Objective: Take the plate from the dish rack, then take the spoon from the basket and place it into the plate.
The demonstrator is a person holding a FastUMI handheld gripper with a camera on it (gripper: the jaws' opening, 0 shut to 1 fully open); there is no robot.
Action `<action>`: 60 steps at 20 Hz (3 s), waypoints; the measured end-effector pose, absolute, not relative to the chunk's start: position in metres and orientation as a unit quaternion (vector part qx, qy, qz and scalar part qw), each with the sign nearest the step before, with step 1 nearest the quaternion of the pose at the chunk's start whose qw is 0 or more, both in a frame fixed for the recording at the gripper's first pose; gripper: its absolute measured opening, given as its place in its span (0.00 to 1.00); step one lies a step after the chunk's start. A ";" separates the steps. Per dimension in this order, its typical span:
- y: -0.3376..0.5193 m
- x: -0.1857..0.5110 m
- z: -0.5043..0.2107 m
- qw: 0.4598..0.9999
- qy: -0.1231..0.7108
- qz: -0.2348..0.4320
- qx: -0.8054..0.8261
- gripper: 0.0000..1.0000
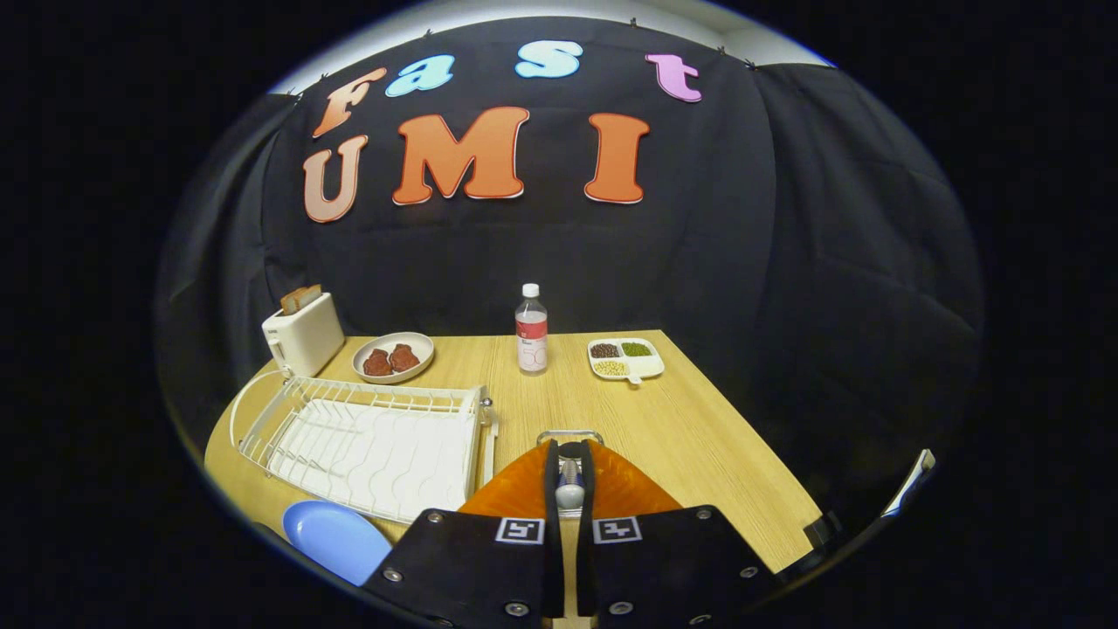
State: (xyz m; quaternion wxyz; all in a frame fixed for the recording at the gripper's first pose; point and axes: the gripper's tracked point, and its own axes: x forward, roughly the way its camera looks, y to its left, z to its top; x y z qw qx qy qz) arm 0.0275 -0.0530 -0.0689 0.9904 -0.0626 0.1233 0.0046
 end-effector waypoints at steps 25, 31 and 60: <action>0.169 -0.127 -0.109 0.955 0.164 0.233 -0.085 0.06; 0.208 -0.127 -0.163 0.932 0.197 0.289 -0.097 0.06; 0.142 -0.061 -0.127 0.962 0.163 0.203 -0.078 0.99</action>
